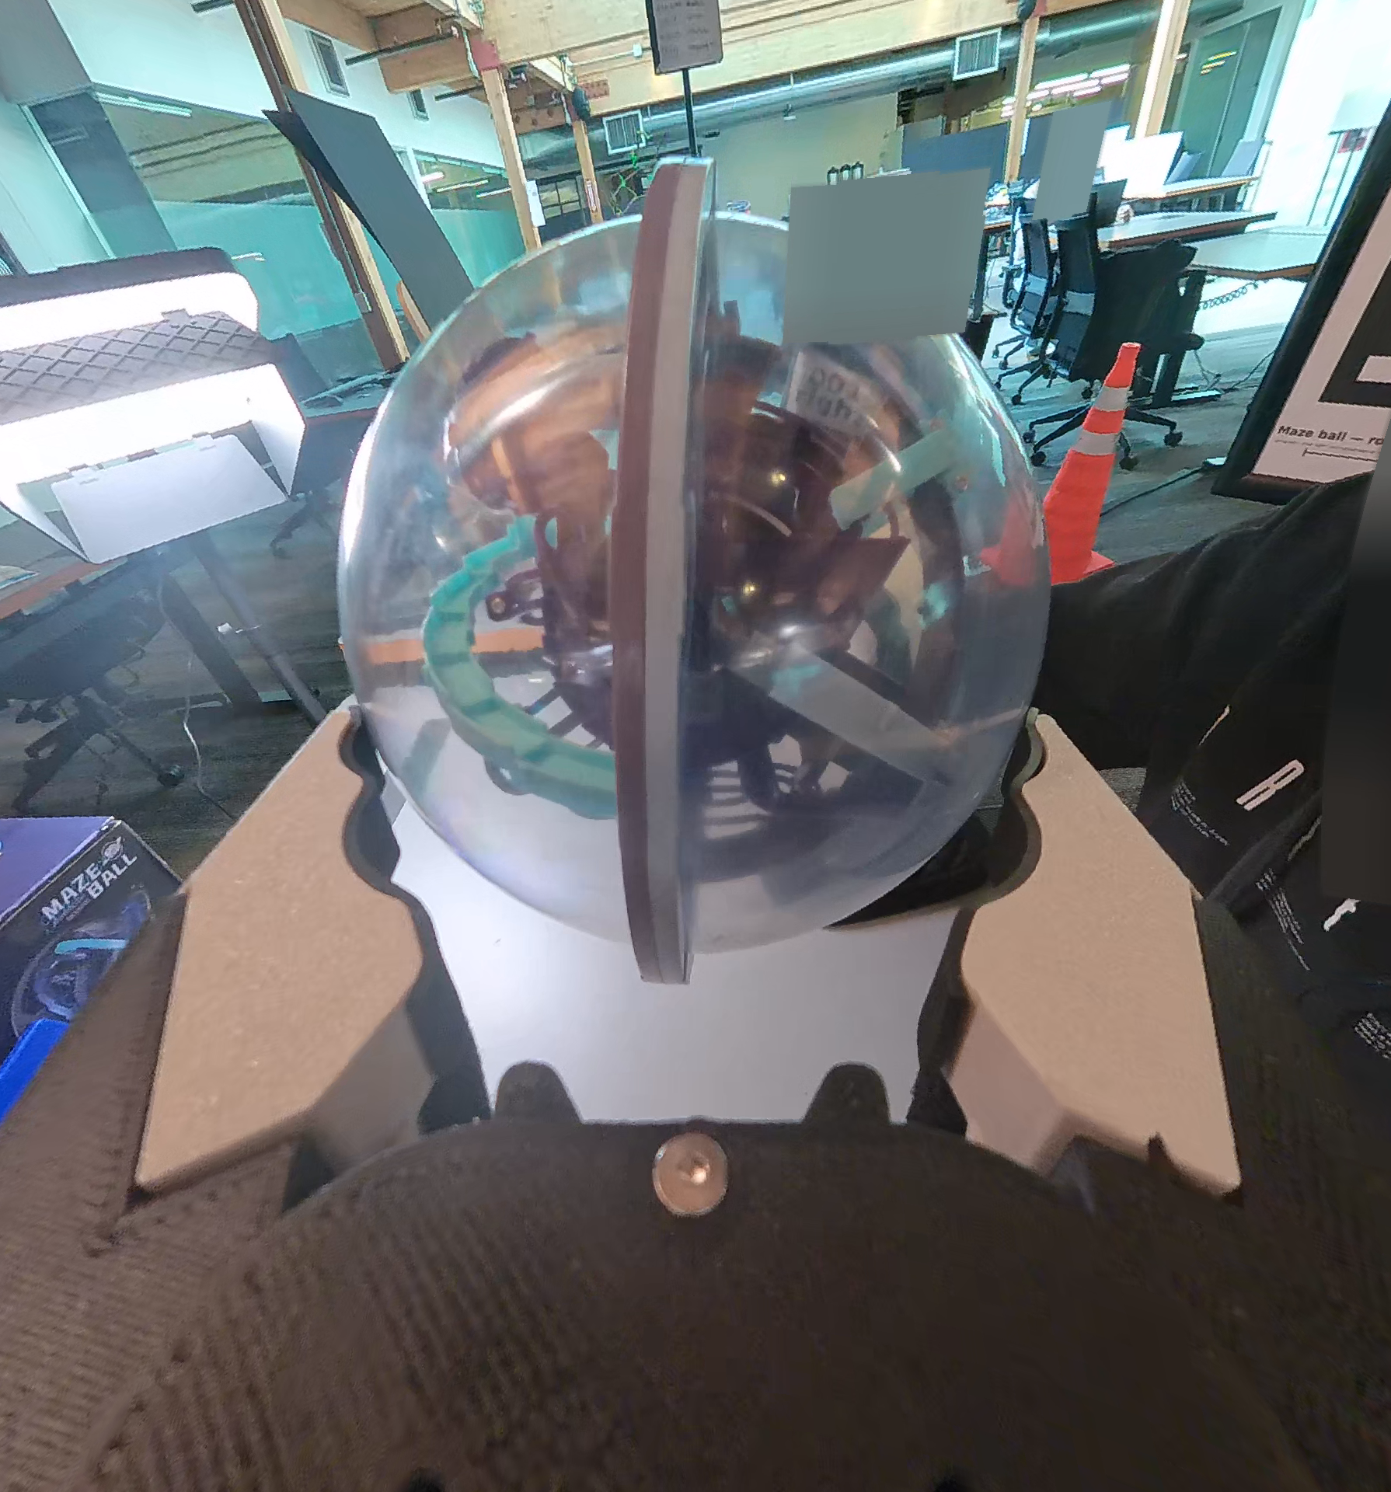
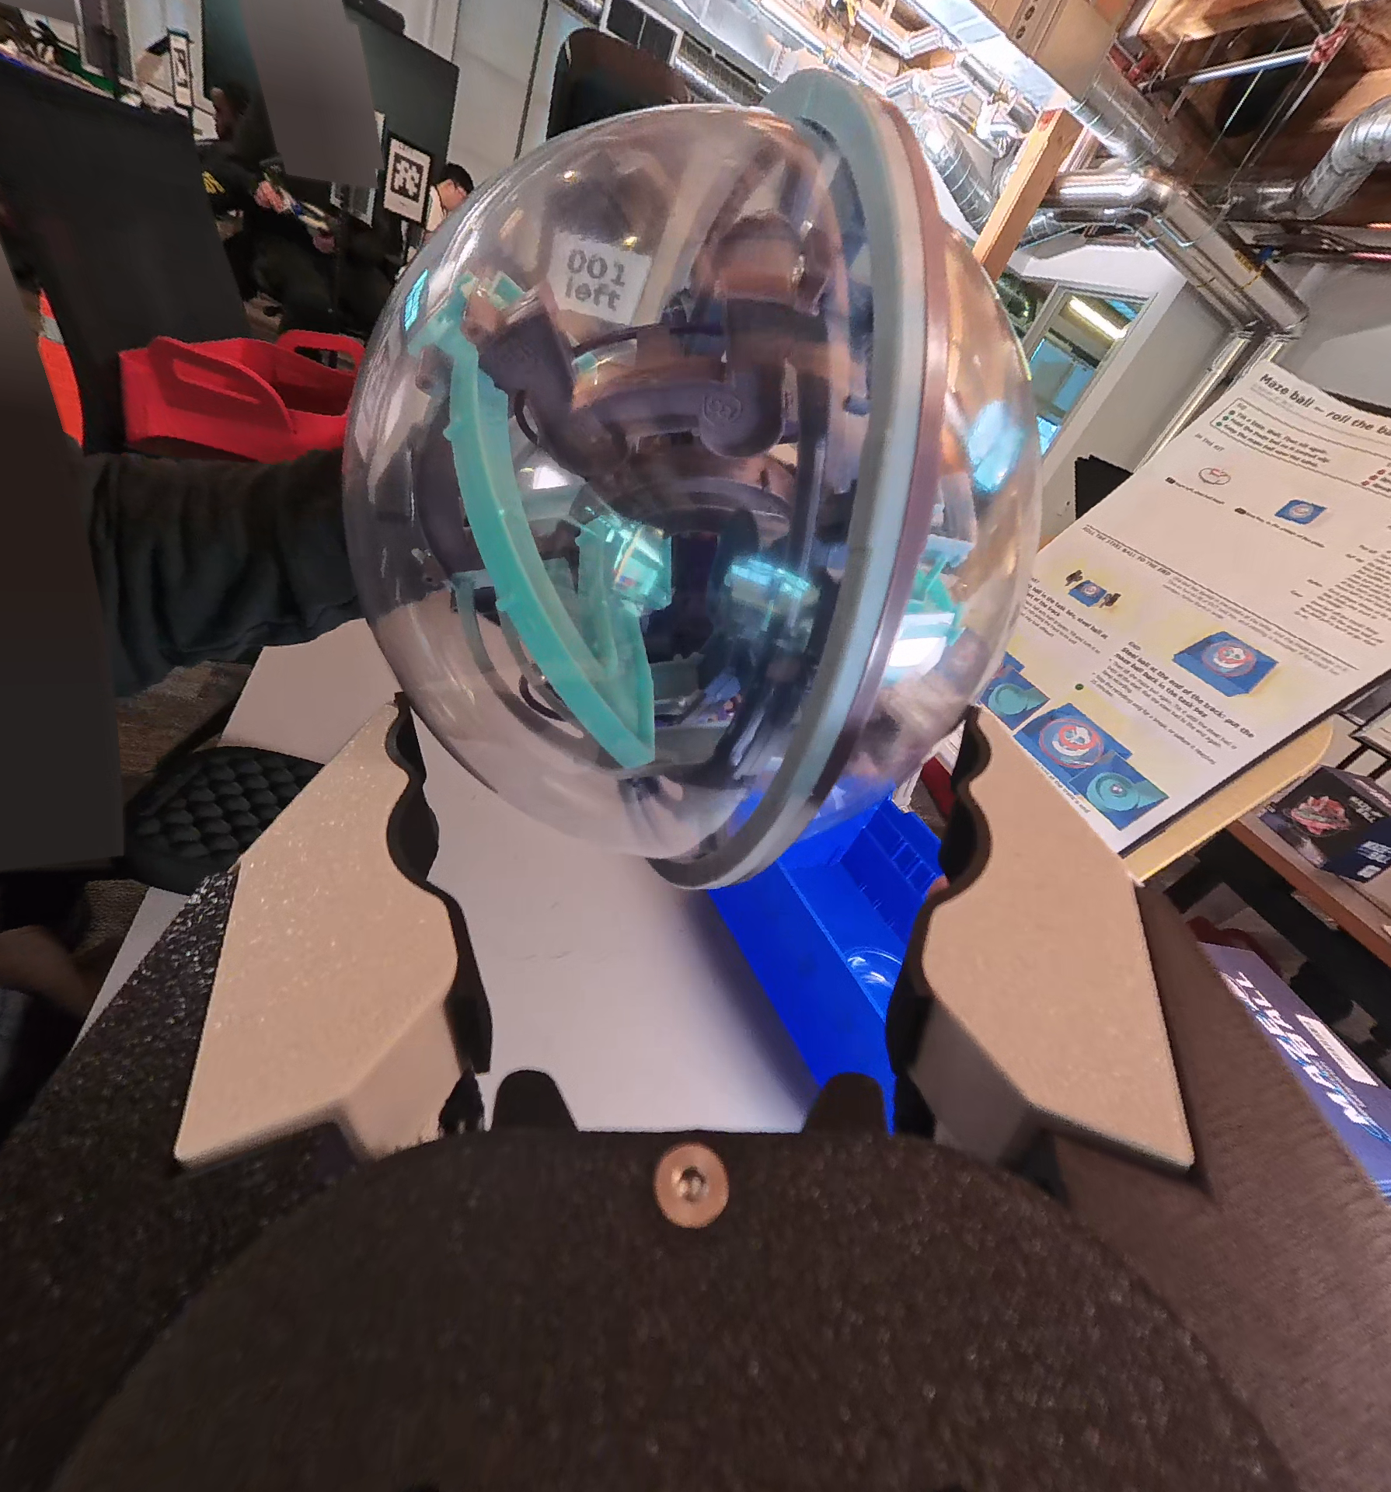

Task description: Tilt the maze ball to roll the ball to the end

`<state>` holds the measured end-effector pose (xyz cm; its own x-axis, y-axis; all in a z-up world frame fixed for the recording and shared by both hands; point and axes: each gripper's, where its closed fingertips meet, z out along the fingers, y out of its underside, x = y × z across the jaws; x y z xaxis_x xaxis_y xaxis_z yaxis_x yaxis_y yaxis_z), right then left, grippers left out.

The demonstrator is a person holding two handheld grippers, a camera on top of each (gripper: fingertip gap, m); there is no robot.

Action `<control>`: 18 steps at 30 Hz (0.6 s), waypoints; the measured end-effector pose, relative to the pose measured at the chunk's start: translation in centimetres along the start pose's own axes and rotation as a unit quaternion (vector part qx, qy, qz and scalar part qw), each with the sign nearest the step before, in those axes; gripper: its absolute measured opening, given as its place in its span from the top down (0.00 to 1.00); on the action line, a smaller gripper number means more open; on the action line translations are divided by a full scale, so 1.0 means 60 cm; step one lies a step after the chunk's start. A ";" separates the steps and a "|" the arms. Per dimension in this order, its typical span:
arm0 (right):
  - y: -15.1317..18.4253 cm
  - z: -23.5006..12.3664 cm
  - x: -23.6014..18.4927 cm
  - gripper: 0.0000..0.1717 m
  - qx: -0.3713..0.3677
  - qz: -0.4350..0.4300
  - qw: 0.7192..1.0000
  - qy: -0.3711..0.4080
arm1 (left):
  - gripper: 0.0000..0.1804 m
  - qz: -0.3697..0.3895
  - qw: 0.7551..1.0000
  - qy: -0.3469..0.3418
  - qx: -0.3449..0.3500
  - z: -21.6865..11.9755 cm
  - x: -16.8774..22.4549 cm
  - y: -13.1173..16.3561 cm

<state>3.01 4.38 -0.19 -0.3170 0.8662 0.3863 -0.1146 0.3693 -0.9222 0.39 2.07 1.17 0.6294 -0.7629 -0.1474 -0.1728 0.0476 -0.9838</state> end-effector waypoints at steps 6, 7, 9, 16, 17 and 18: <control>0.002 -0.004 0.001 0.26 0.002 0.030 1.000 -0.006 | 0.18 -0.032 0.999 0.001 -0.013 0.005 -0.001 0.003; 0.004 -0.005 0.001 0.26 0.004 0.043 0.999 -0.009 | 0.18 -0.045 0.999 0.001 -0.016 0.006 -0.001 0.004; 0.008 -0.007 0.001 0.26 0.009 0.068 0.998 -0.015 | 0.18 -0.070 0.997 0.000 -0.022 0.009 -0.002 0.008; 0.040 -0.005 -0.002 0.26 0.008 0.167 0.985 -0.038 | 0.18 -0.169 0.985 -0.005 -0.043 0.015 -0.008 0.038; 0.048 -0.005 -0.003 0.26 0.005 0.185 0.982 -0.042 | 0.18 -0.189 0.981 -0.004 -0.045 0.017 -0.010 0.047; 0.056 -0.005 -0.005 0.26 0.001 0.203 0.978 -0.045 | 0.18 -0.208 0.977 -0.003 -0.046 0.018 -0.011 0.056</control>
<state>3.00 5.48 -3.41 -0.4181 0.9083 -0.0150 0.0365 0.0003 -0.9993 0.22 3.44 -2.14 0.6635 -0.7007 0.2621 0.0309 -0.3244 -0.9454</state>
